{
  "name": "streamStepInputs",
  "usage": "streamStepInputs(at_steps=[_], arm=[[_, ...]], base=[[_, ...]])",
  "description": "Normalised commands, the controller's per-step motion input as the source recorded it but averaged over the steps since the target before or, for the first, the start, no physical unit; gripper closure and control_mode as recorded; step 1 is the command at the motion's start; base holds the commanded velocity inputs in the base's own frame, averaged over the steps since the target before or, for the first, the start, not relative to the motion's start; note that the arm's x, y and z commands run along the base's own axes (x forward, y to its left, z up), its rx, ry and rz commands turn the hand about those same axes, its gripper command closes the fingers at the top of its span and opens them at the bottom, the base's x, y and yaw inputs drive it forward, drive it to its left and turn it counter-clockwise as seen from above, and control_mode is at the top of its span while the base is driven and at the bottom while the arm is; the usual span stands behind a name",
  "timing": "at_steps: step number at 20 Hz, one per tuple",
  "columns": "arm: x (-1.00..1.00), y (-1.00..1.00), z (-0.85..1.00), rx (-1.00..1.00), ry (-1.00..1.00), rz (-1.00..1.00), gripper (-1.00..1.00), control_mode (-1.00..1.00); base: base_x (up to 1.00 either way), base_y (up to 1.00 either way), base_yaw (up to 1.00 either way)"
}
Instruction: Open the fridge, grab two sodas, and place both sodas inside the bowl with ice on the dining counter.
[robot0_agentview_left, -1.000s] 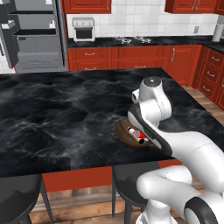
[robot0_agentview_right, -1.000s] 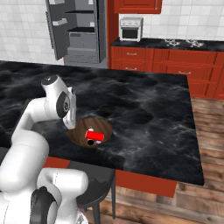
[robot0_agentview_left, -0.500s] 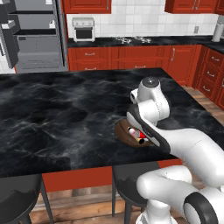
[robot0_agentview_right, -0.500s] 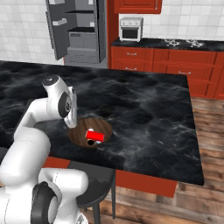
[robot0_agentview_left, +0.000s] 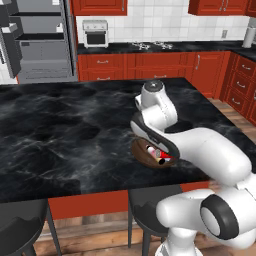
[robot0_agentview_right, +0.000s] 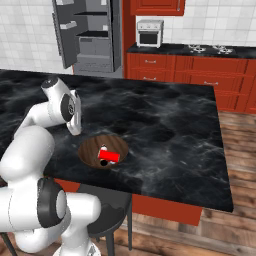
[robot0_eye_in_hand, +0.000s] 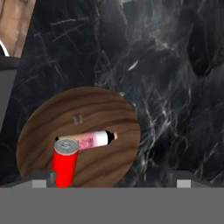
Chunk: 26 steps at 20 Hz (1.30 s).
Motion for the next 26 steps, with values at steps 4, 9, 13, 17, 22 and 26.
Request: streamStepInputs(at_steps=[4, 9, 13, 17, 22, 26], arm=[[0.10, 0.00, 0.32, 0.00, 0.00, 0.00, -1.00, -1.00], [0.00, 0.00, 0.30, 0.00, -0.02, 0.00, -1.00, -1.00], [0.00, 0.00, 0.22, 0.00, -0.02, 0.00, -1.00, -1.00], [0.00, 0.00, 0.14, 0.00, 0.00, 0.00, -1.00, -1.00], [0.00, 0.00, 0.08, 0.00, 0.00, 0.00, -1.00, -1.00], [0.00, 0.00, 0.03, 0.00, 0.00, 0.00, -1.00, -1.00]], base=[[0.00, 0.00, 0.00], [0.00, 0.00, 0.00], [0.00, 0.00, 0.00], [0.00, 0.00, 0.00], [0.00, 0.00, 0.00], [0.00, 0.00, 0.00]])
